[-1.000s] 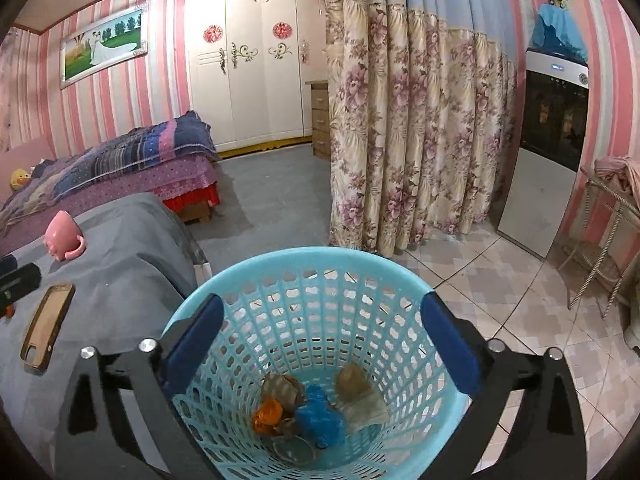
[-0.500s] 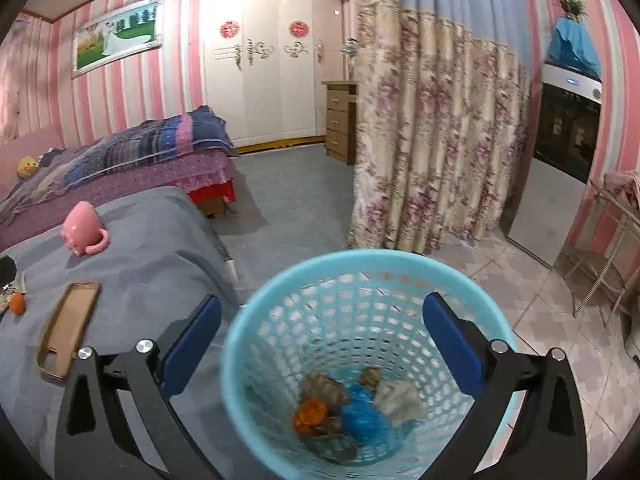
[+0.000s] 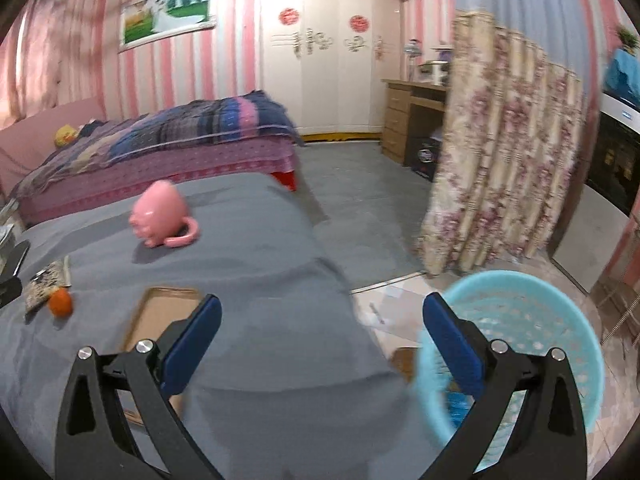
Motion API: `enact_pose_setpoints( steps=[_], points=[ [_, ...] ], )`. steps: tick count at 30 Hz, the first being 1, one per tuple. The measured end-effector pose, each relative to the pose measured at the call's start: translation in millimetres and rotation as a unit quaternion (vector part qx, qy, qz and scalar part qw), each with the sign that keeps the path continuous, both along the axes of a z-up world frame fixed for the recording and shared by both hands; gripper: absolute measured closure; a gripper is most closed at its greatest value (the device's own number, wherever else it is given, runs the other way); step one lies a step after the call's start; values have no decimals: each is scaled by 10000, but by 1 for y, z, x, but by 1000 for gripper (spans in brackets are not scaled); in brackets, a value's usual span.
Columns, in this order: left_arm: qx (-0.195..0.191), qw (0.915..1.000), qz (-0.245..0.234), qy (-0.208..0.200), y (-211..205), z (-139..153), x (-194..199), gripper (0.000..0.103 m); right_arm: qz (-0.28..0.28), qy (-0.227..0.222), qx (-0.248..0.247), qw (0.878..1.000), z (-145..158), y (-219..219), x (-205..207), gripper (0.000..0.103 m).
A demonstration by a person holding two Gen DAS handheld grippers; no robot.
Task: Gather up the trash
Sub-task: 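Move both open tools back over the bed toward the snack bag and orange peel, then grasp the printed snack bag with the left tool while the right grasps the orange peel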
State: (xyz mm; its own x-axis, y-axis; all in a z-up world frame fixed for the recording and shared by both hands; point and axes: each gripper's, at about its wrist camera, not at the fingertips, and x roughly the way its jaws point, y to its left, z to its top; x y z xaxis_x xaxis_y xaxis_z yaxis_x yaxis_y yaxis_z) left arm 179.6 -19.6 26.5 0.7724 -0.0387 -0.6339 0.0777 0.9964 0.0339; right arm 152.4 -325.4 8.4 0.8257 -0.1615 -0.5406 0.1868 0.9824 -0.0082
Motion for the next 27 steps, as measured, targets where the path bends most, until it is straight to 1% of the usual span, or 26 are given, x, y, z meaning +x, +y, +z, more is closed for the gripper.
enact_pose_setpoints(
  steps=[3,4,6,7,8,10,12,19,22,24,25,27],
  points=[
    [-45,9997,247,19,34,-6,6,6,179,35,-79,9998,-3,27,9,5],
    [-77,9993,367,39,45,-9,8,6,288,71,-158,9994,-6,44,14,5],
    [-134,9972,736,-6,72,-16,12,6,379,102,-217,9990,-9,59,18,5],
    [-167,9960,874,-10,81,-19,15,6,509,128,-245,9983,-12,75,22,5],
    [-279,9944,1022,40,96,-22,19,6,580,137,-255,9979,-13,83,25,5],
    [-494,9920,1155,111,112,-25,23,6,845,130,-223,9961,-14,105,30,5],
    [-625,9889,1342,137,130,-28,24,6,1086,132,-175,9938,-15,123,34,5],
    [-594,9841,1647,315,164,-39,22,6,1792,319,-59,9833,-28,183,49,5],
    [-532,9835,1672,439,173,-47,23,6,2170,406,-140,9752,-35,211,53,5],
    [-496,9820,1754,492,180,-50,24,6,2316,453,-191,9716,-37,223,55,6],
    [-533,9813,1784,497,183,-50,24,6,2412,492,-216,9690,-39,231,57,6],
    [-687,9793,1842,481,190,-49,23,6,2570,558,-222,9645,-42,244,60,10]
  ],
)
